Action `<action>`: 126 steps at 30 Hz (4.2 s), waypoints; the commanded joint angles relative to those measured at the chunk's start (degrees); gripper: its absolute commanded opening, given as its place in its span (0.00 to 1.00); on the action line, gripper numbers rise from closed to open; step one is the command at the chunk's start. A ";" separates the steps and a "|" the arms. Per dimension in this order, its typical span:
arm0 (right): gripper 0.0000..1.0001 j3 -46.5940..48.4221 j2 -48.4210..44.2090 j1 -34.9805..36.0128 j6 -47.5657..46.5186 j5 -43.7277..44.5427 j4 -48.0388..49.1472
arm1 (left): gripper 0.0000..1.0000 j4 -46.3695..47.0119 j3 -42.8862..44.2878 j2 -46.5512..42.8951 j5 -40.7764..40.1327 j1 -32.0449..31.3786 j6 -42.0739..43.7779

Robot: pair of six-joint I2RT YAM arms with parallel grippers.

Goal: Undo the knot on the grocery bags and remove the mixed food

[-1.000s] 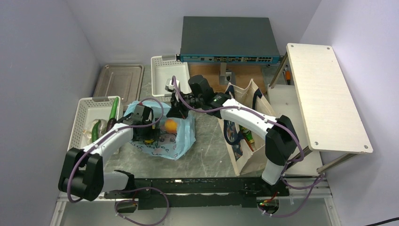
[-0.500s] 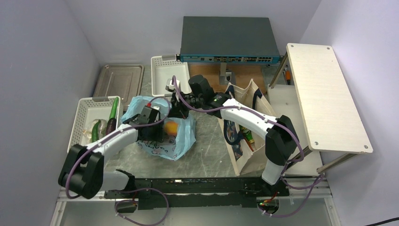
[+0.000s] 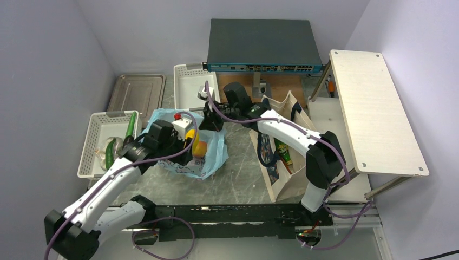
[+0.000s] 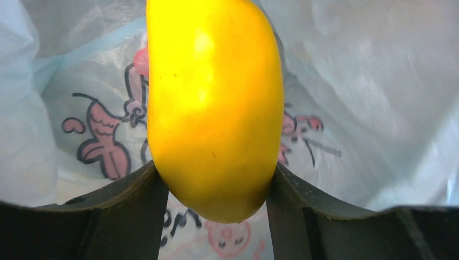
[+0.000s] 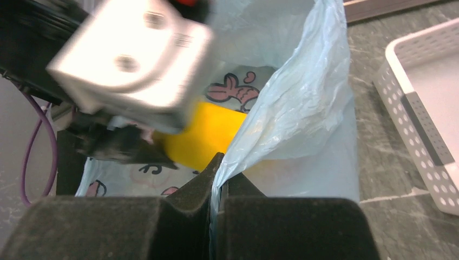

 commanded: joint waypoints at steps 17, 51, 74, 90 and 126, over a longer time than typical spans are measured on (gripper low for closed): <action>0.00 -0.46 0.96 -2.47 -13.80 -2.90 -5.07 | 0.10 -3.76 58.08 34.59 -5.21 18.10 27.28; 0.00 2.46 2.49 -2.49 -11.54 0.69 -6.90 | 0.83 25.28 78.53 78.88 5.26 22.21 37.04; 0.00 1.72 1.97 -2.59 -6.71 0.36 -0.93 | 0.95 12.75 29.76 12.37 42.37 26.23 52.08; 0.00 -0.78 -1.00 -2.49 -6.15 -2.70 -0.87 | 0.89 7.26 2.73 7.50 29.83 6.05 73.22; 0.00 0.59 -1.23 -2.69 -5.98 -1.51 -1.87 | 0.20 0.70 6.00 17.82 29.69 6.21 77.85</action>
